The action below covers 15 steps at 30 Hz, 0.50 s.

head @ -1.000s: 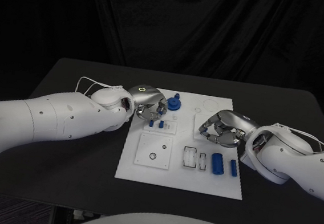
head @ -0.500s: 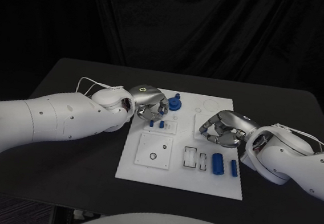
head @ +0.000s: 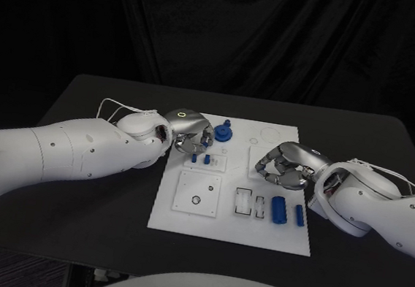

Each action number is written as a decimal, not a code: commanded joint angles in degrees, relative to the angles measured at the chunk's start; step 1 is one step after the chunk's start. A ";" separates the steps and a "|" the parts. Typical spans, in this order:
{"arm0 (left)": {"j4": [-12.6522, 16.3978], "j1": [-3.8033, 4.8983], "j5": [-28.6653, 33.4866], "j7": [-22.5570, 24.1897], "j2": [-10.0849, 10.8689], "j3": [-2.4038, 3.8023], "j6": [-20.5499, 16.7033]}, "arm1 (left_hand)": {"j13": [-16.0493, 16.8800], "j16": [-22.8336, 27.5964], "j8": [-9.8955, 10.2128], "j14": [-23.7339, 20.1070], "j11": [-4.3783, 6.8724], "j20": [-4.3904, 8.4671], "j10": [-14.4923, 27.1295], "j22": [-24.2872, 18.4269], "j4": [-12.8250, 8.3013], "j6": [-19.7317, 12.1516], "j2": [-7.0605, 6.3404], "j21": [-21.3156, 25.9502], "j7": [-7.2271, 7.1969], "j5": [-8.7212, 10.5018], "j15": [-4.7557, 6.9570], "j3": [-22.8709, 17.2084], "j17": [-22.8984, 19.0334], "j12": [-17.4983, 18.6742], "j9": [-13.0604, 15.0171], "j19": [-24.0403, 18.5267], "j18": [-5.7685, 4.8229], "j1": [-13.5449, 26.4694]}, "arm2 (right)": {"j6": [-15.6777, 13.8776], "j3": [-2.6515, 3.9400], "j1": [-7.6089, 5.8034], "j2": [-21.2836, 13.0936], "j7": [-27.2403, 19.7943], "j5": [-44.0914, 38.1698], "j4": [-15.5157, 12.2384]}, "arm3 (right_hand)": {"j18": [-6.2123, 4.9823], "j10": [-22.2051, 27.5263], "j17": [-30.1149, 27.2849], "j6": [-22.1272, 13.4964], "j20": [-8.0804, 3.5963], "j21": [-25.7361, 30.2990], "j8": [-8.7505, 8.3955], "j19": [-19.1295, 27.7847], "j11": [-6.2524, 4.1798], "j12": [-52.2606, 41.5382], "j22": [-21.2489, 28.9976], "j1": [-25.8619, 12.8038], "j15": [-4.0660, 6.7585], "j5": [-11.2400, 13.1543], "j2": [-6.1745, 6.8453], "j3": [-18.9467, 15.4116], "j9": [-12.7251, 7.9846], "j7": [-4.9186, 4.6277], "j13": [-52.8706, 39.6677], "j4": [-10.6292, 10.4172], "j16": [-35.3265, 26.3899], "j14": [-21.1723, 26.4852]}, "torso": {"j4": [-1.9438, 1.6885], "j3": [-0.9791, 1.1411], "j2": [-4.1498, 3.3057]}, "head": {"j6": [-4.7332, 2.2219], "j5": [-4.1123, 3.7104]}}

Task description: Assemble the parts on the task board

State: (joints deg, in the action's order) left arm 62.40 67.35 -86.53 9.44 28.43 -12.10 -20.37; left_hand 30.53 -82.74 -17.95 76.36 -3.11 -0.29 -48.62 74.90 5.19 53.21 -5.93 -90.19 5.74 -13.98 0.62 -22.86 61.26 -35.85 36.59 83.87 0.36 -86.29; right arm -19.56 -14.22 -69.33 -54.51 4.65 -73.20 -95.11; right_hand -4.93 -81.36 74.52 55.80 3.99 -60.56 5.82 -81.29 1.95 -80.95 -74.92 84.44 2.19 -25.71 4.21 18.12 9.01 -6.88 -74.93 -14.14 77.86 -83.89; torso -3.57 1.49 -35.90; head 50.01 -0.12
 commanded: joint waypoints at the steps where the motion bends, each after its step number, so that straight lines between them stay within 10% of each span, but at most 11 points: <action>1: 0.10 -0.10 -0.21 -0.51 0.01 0.03 0.82 | -0.06 0.35 0.08 -0.45 -0.08 0.35 0.39 15.10 -0.33 -0.03 0.14 0.19 0.43 -0.31 -0.16 0.16 -0.09 0.32 0.01 6.13 -0.36 -0.53 | 0.29 0.03 0.18 -0.06 1.06 -0.07 -0.06 | -0.77 0.40 -0.05 0.28 -0.16 0.31 0.17 0.40 -0.06 0.20 -7.33 -0.03 0.06 -0.21 0.06 0.40 -0.03 0.02 -3.49 0.00 -0.21 -2.13 | 0.00 0.00 -0.01 | -0.01 -0.05; 15: -0.01 -0.10 -0.21 -0.63 -0.19 0.03 1.58 | -0.14 0.46 0.32 -0.58 -0.18 0.35 0.53 15.10 -0.56 -0.21 -0.07 0.19 0.44 -0.37 -0.21 0.10 -0.27 0.40 -0.03 6.13 -0.36 -0.70 | 0.31 0.03 0.24 -0.01 1.07 -0.07 -0.03 | -0.79 0.47 -0.16 0.30 -0.16 0.45 0.17 0.43 -0.05 0.27 -7.31 -0.07 0.05 -0.22 0.07 0.45 -0.03 0.02 -3.41 0.03 -0.30 -2.09 | 0.00 0.01 -0.01 | -0.01 0.04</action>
State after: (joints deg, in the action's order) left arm 62.47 67.35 -86.51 8.90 28.37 -12.07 -19.86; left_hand 30.35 -82.52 -17.93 76.15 -3.20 -0.30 -48.42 74.90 4.88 52.90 -5.85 -90.19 5.83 -14.22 0.41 -22.86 60.96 -35.81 36.58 83.87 0.36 -86.39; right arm -19.47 -14.22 -69.24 -54.50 4.70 -73.20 -95.11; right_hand -4.93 -81.36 74.41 55.80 3.99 -60.28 5.82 -81.29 1.95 -80.97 -74.92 84.44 2.20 -25.71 4.21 18.11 9.01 -6.88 -74.93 -14.14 77.86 -83.89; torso -3.57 1.49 -35.90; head 50.01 -0.13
